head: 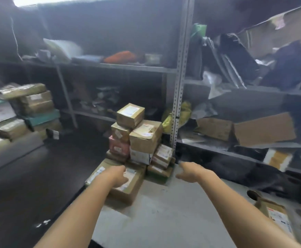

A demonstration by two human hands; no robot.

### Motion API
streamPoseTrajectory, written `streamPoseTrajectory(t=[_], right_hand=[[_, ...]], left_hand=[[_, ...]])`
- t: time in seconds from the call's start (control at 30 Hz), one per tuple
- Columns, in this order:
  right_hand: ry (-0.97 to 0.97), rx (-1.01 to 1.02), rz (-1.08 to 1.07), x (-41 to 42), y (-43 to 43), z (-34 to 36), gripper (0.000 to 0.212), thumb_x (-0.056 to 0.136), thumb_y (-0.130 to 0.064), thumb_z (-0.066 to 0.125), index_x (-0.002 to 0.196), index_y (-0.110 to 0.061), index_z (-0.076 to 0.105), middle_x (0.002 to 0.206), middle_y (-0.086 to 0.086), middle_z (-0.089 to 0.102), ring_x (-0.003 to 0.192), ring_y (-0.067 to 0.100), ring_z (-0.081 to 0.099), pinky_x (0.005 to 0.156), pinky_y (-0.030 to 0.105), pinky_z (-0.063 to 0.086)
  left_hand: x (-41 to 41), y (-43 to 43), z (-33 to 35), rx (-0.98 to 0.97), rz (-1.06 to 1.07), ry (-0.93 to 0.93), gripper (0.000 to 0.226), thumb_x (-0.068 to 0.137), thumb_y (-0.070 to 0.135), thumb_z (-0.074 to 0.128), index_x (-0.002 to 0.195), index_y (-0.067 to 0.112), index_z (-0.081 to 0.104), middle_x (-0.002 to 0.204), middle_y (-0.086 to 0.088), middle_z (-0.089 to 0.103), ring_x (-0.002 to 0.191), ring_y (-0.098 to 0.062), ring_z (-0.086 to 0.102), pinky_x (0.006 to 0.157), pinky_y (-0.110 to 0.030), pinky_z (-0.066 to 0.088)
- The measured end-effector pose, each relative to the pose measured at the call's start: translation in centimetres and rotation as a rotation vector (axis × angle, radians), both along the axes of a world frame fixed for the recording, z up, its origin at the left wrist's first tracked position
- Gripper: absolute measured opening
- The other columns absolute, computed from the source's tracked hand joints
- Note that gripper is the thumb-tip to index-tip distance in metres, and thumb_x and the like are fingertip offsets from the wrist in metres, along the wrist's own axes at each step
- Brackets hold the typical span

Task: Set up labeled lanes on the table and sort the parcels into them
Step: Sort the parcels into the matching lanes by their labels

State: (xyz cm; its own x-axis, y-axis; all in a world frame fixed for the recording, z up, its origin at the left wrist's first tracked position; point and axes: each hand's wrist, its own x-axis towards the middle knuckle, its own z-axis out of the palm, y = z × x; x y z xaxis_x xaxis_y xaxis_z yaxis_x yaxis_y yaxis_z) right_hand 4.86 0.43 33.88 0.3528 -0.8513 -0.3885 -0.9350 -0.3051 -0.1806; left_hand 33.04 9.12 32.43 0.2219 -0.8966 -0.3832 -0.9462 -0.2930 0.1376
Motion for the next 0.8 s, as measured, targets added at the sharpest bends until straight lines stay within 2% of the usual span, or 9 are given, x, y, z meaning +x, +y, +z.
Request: streamPoseTrajectory(t=[0.07, 0.2, 0.23, 0.33, 0.5, 0.57, 0.7, 0.8], right_hand=[[-0.05, -0.011, -0.018, 3.5, -1.7, 0.8, 0.052, 0.092, -0.05, 0.055, 0.138, -0.026, 0.05, 0.136, 0.003, 0.058, 0.114, 0.024, 0.058, 0.095, 0.039, 0.051], [-0.132, -0.035, -0.058, 9.0, -5.0, 2.9, 0.055, 0.094, -0.045, 0.058, 0.142, -0.022, 0.048, 0.141, 0.002, 0.054, 0.125, 0.024, 0.054, 0.1, 0.037, 0.047], [-0.157, -0.046, -0.064, 10.2, -5.9, 3.3, 0.054, 0.093, -0.045, 0.059, 0.141, -0.023, 0.049, 0.139, 0.002, 0.056, 0.123, 0.023, 0.055, 0.099, 0.037, 0.048], [-0.201, -0.092, -0.057, 13.5, -9.6, 3.8, 0.048, 0.093, -0.044, 0.059, 0.134, -0.022, 0.053, 0.131, 0.003, 0.061, 0.111, 0.022, 0.059, 0.094, 0.038, 0.052], [-0.251, -0.151, -0.043, 17.7, -15.4, 4.9, 0.057, 0.095, -0.041, 0.057, 0.146, -0.017, 0.046, 0.144, 0.007, 0.054, 0.127, 0.027, 0.054, 0.101, 0.038, 0.048], [-0.282, -0.141, -0.049, 18.9, -17.5, 5.1, 0.055, 0.094, -0.04, 0.058, 0.143, -0.017, 0.049, 0.141, 0.007, 0.057, 0.125, 0.027, 0.055, 0.101, 0.039, 0.048], [-0.383, -0.16, -0.105, 21.5, -21.0, 5.4, 0.043, 0.093, -0.042, 0.059, 0.13, -0.02, 0.054, 0.125, 0.004, 0.064, 0.103, 0.023, 0.06, 0.083, 0.037, 0.051], [-0.499, -0.14, -0.192, 23.7, -23.1, 5.0, 0.043, 0.095, -0.038, 0.061, 0.133, -0.019, 0.053, 0.127, 0.002, 0.063, 0.108, 0.021, 0.06, 0.08, 0.033, 0.047]], left_hand=[[3.4, -1.8, 1.0, -0.035, 0.017, -0.004, 0.044, 0.093, 0.044, 0.048, 0.133, 0.024, 0.051, 0.135, -0.002, 0.054, 0.117, -0.027, 0.054, 0.096, -0.04, 0.047], [8.1, -5.9, 3.0, -0.118, 0.039, 0.028, 0.042, 0.094, 0.042, 0.055, 0.133, 0.027, 0.051, 0.123, 0.0, 0.06, 0.104, -0.019, 0.058, 0.087, -0.036, 0.051], [9.1, -7.1, 3.4, -0.147, 0.033, 0.032, 0.042, 0.094, 0.042, 0.055, 0.133, 0.027, 0.051, 0.122, 0.0, 0.06, 0.102, -0.018, 0.058, 0.087, -0.035, 0.051], [11.2, -10.9, 4.8, -0.211, 0.035, 0.005, 0.041, 0.095, 0.046, 0.054, 0.131, 0.027, 0.051, 0.124, -0.002, 0.059, 0.106, -0.022, 0.059, 0.09, -0.04, 0.052], [13.9, -15.9, 6.7, -0.248, 0.069, -0.064, 0.044, 0.095, 0.048, 0.053, 0.134, 0.028, 0.05, 0.128, -0.002, 0.059, 0.112, -0.024, 0.058, 0.09, -0.039, 0.051], [14.9, -17.8, 7.5, -0.252, 0.089, -0.07, 0.046, 0.095, 0.049, 0.054, 0.135, 0.028, 0.05, 0.131, -0.003, 0.059, 0.115, -0.026, 0.058, 0.093, -0.041, 0.051], [16.7, -22.0, 8.7, -0.329, 0.134, -0.009, 0.052, 0.095, 0.046, 0.056, 0.142, 0.026, 0.047, 0.138, -0.005, 0.055, 0.119, -0.027, 0.056, 0.094, -0.04, 0.05], [17.8, -25.5, 8.5, -0.384, 0.141, 0.069, 0.05, 0.095, 0.043, 0.055, 0.141, 0.026, 0.048, 0.136, -0.005, 0.057, 0.119, -0.027, 0.056, 0.094, -0.041, 0.05]])
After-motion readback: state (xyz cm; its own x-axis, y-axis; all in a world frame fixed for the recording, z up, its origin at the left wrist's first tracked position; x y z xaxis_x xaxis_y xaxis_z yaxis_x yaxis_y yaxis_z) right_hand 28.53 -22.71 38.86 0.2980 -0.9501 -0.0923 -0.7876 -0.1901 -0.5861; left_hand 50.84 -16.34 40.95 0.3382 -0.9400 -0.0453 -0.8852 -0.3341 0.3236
